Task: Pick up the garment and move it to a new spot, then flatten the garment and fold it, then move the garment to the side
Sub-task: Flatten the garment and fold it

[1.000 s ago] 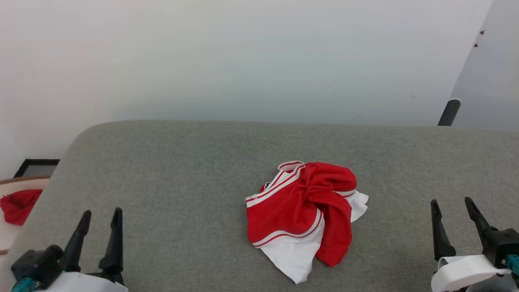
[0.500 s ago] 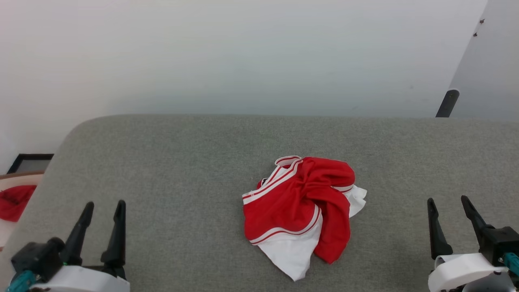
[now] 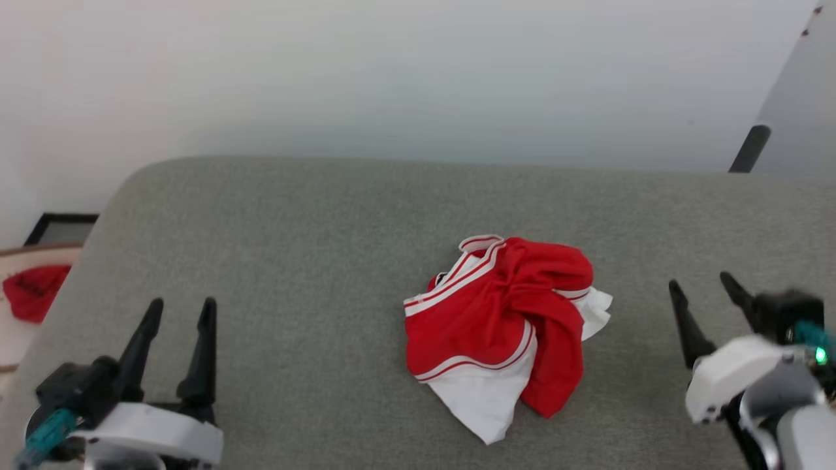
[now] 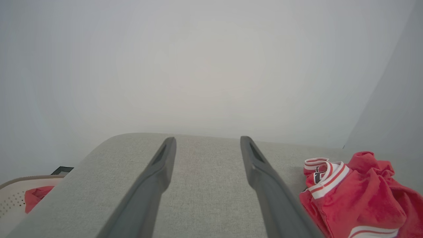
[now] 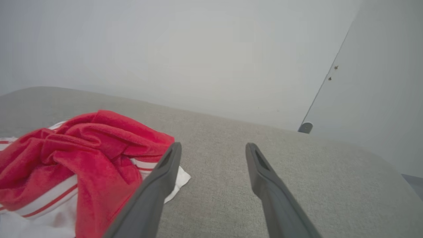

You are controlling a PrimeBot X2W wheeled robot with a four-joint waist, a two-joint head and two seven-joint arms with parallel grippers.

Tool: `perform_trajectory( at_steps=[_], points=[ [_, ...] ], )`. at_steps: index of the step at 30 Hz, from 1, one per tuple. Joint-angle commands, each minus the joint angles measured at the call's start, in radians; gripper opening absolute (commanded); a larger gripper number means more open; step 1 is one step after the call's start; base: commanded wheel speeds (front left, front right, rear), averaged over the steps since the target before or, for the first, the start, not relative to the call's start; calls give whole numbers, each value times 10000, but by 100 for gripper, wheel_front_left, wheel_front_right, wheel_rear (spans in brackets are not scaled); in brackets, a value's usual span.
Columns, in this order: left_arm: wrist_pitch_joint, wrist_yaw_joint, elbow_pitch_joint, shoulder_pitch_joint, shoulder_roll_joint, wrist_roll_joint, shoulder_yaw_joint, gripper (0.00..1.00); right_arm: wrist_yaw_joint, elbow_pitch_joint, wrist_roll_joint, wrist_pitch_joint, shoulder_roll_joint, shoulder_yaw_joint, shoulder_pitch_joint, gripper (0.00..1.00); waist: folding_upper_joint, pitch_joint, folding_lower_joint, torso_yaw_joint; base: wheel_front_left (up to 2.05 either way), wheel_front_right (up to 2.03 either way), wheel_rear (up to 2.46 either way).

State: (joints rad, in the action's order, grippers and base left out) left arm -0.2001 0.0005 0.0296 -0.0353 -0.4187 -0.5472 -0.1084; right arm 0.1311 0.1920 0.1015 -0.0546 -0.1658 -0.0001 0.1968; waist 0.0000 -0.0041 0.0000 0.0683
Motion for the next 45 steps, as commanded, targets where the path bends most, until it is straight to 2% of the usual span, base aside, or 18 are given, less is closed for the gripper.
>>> perform_trajectory(
  at_steps=[1, 14, 20, 28, 29, 30, 45],
  points=[
    [-53, 67, -6, -214, 58, 100, -40, 100, -6, 78, 206, -432, -169, 69, 324, 100, 0, 411, 0, 329, 0, 0, 0],
    [-490, -25, 453, -1263, 724, 375, -384, 100, -7, 818, 1594, -4526, -1063, 774, 2093, 100, 0, 1940, 0, 1318, 0, 0, 0],
    [-611, -202, 768, -1743, 1087, 488, -443, 100, -7, 1269, 2056, -5713, -1251, 1053, 2503, 100, 0, 2425, 0, 1648, 0, 0, 0],
    [-652, -405, 1122, -2099, 1389, 645, -358, 100, -5, 2075, 2314, -6426, -1222, 1059, 2702, 100, 0, 2653, 0, 1848, 0, 0, 0],
    [-655, -445, 1165, -2124, 1417, 664, -331, 100, -5, 2166, 2270, -6495, -1264, 1157, 2731, 35, 0, 2665, 0, 1860, 0, 0, 0],
    [-658, -455, 1184, -2148, 1452, 676, -283, 100, -5, 2229, 2273, -6507, -1308, 1249, 2768, 0, 0, 2669, 0, 1864, 0, 0, 0],
    [-635, -767, 1164, -1768, 1496, 1018, 487, 100, -7, 1672, 2500, -5847, -2058, 1384, 3868, 0, 0, 2092, 0, 1164, 0, 0, 0]
  ],
)
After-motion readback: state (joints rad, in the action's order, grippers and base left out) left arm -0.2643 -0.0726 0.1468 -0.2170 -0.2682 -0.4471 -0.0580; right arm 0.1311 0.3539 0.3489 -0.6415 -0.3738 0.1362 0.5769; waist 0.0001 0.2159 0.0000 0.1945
